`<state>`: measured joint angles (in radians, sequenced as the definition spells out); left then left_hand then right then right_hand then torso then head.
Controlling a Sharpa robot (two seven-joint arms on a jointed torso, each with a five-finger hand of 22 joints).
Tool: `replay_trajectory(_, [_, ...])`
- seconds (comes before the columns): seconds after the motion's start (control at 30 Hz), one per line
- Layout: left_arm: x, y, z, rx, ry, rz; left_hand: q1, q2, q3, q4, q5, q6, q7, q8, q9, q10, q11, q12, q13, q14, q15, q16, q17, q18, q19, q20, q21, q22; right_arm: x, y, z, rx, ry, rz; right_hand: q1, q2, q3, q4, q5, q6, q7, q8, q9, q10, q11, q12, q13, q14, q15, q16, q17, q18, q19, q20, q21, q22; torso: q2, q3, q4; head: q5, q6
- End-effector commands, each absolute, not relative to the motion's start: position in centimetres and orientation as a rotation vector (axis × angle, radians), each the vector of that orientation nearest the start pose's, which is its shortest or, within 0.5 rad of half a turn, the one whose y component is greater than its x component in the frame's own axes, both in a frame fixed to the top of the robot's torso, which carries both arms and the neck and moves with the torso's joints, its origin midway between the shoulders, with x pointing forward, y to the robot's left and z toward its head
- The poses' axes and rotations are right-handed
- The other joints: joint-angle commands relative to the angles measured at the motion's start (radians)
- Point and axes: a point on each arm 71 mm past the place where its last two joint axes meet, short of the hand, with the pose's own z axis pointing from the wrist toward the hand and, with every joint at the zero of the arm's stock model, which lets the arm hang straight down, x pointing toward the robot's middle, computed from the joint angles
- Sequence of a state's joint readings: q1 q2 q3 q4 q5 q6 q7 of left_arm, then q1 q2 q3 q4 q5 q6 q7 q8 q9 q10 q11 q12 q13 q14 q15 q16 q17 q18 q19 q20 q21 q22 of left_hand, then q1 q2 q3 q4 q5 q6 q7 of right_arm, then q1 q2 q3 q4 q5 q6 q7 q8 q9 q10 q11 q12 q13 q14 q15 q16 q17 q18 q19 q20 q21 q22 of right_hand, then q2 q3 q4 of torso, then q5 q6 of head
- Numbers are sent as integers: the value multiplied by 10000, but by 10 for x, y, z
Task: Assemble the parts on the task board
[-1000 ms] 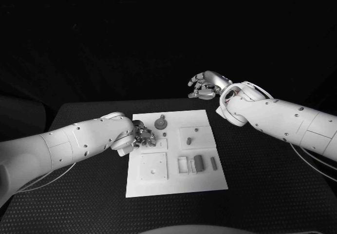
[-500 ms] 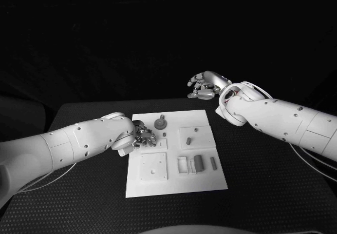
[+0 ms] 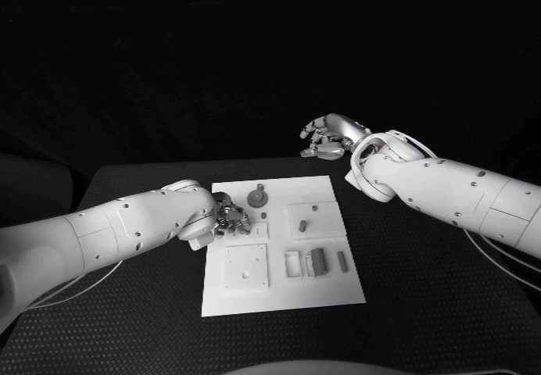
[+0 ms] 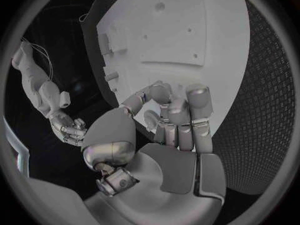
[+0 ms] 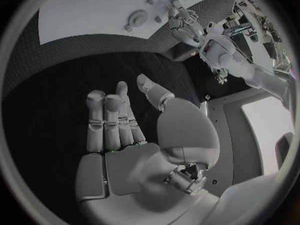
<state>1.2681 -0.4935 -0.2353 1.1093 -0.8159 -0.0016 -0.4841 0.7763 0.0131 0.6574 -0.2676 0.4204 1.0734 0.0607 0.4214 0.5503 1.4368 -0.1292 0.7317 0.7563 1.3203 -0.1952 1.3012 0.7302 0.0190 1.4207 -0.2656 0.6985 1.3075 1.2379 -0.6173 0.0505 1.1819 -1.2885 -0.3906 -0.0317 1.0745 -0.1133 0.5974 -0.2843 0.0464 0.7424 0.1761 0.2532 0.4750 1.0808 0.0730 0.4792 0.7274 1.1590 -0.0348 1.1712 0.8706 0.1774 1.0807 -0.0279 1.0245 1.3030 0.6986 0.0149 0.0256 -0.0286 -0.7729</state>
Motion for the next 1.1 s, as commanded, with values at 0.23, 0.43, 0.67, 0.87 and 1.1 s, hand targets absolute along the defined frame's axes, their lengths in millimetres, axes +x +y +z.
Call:
replay_trajectory(0.23, [529,160,-270,-3617,23279,-3923,132,201,106,50,-43,1941,-957,302,3510,-140,-68,63,-24,-142,-412,75,-26,239,-20,15,49,200,561,-187,-148,689,15164,6896,-41,56,-67,13,19,-71,155,24,1,-40,47,-61,14,-77,13,-43,-13,844,-2,-5,-44,11,-1,9,2,-12,-13])
replay_trajectory(0.43, [529,160,-270,-3373,23299,-3786,136,193,107,46,-85,1935,-955,294,3524,-147,-67,73,-43,-149,-415,82,-49,245,-24,11,51,197,561,-187,-148,676,15175,6906,-48,57,-70,17,19,-72,155,25,1,-40,47,-61,15,-77,13,-43,-13,844,-2,-4,-45,11,-2,6,4,-3,-18])
replay_trajectory(0.67, [530,161,-270,-2983,23218,-3515,141,191,110,44,-105,1932,-955,290,3534,-150,-68,80,-56,-154,-416,87,-63,248,-27,10,51,195,561,-188,-149,675,15189,6897,-62,56,-75,24,19,-73,156,25,1,-39,48,-62,16,-78,14,-42,-14,844,-1,-2,-46,12,4,-2,3,2,-28])
replay_trajectory(0.87, [529,161,-270,-2790,23350,-3328,158,181,121,29,-65,1945,-960,292,3555,-146,-72,103,-72,-153,-420,107,-83,253,-22,8,60,194,561,-188,-149,675,15197,6892,-69,57,-77,27,19,-74,156,25,1,-39,48,-63,18,-78,15,-42,-15,844,-1,-1,-47,13,2,-1,1,-3,-54])
replay_trajectory(1.1, [528,158,-271,-2711,23433,-3302,150,187,119,34,25,1963,-967,293,3588,-141,-78,146,-96,-148,-425,151,-111,253,-14,13,77,194,562,-187,-149,673,15202,6896,-71,58,-76,27,19,-74,156,26,1,-38,48,-63,19,-79,14,-41,-16,844,-1,-1,-48,14,4,4,6,-6,-61])
